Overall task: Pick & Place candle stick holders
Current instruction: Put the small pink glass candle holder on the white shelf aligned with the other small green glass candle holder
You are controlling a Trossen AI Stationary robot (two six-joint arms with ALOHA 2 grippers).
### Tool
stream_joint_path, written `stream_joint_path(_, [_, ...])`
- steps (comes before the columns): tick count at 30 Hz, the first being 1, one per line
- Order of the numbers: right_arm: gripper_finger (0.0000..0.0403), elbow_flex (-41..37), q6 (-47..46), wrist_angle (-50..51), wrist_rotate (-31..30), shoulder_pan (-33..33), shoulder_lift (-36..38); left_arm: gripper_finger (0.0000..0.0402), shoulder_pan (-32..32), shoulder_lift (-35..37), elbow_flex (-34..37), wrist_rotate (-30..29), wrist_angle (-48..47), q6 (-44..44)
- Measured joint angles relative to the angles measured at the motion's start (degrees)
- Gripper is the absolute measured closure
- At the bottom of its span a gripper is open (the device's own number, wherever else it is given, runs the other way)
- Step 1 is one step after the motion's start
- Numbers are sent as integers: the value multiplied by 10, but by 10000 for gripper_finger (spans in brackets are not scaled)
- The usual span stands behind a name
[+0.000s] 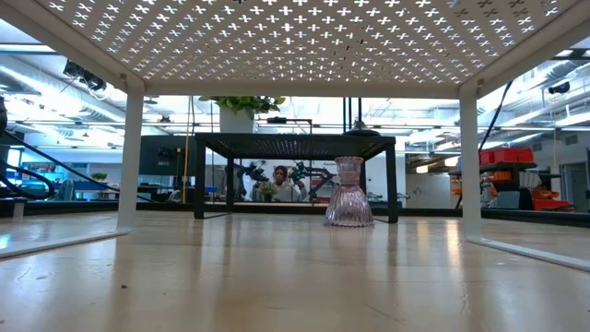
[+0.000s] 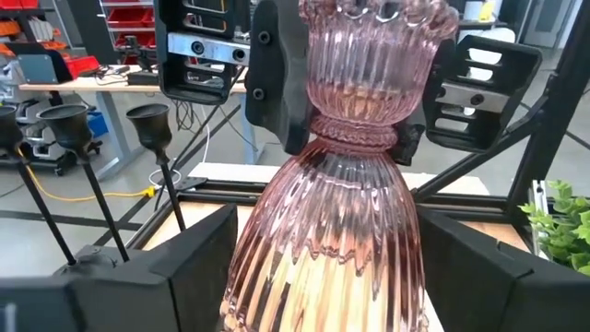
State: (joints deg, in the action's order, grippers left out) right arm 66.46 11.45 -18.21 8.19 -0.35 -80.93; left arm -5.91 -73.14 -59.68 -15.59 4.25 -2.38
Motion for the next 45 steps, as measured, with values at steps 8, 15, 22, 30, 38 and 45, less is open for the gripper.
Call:
stream_joint_path(8, [321, 0, -3, -4, 8, 0, 0, 79, 0, 0, 0, 0, 1, -1])
stream_joint_path(15, [321, 1, -3, 29, -7, 0, -1, 84, 0, -2, 2, 0, 5, 0])
stream_joint_path(22, [321, -10, -4, 53, -24, 0, -1, 87, 0, -4, 4, 0, 4, 1])
stream_joint_path(30, [321, -27, -15, 89, -32, -4, -7, 92, -4, -1, 2, 3, 17, 14])
stream_joint_path(38, [321, -26, -18, 67, -30, -4, -5, 117, -3, -1, 2, 3, 17, 13])
stream_joint_path(45, [321, -26, -27, 90, -28, -6, -20, 122, -3, -1, 1, 4, 18, 13])
